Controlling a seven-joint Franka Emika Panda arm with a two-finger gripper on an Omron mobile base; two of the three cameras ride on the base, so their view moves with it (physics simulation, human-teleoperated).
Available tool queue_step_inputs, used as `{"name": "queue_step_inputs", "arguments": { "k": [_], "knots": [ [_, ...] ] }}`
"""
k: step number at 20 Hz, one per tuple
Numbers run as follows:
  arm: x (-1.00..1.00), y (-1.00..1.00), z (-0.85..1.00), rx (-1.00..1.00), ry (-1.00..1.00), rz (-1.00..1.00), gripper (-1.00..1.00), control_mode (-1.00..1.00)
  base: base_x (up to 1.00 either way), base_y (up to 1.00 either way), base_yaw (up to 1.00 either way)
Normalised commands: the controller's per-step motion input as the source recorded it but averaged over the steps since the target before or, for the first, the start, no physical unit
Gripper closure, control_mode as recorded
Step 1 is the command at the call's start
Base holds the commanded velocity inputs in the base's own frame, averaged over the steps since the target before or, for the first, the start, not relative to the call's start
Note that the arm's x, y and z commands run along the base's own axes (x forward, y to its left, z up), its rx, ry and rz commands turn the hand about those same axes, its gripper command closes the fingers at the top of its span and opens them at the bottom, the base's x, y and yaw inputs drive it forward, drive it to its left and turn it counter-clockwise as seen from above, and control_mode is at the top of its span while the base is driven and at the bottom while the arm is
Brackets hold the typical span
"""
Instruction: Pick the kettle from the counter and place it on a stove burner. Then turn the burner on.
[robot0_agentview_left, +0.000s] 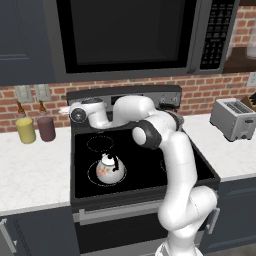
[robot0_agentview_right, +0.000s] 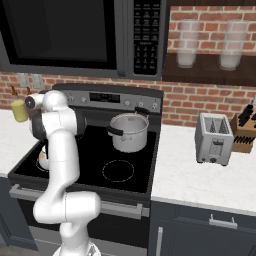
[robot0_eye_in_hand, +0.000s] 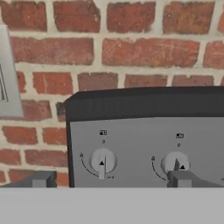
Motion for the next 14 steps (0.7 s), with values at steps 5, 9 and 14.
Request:
{"name": "queue_step_inputs", "arguments": {
  "k": [5, 9, 14],
  "knots": [
    [-0.01, 0.00, -0.03, 0.00, 0.00, 0.00, -1.00, -1.00, 0.00, 0.00, 0.00],
    [0.05, 0.00, 0.00, 0.00, -0.01, -0.02, -1.00, -1.00, 0.00, 0.00, 0.00],
    [0.05, 0.00, 0.00, 0.00, 0.00, -0.06, -1.00, -1.00, 0.00, 0.00, 0.00]
  ]
}}
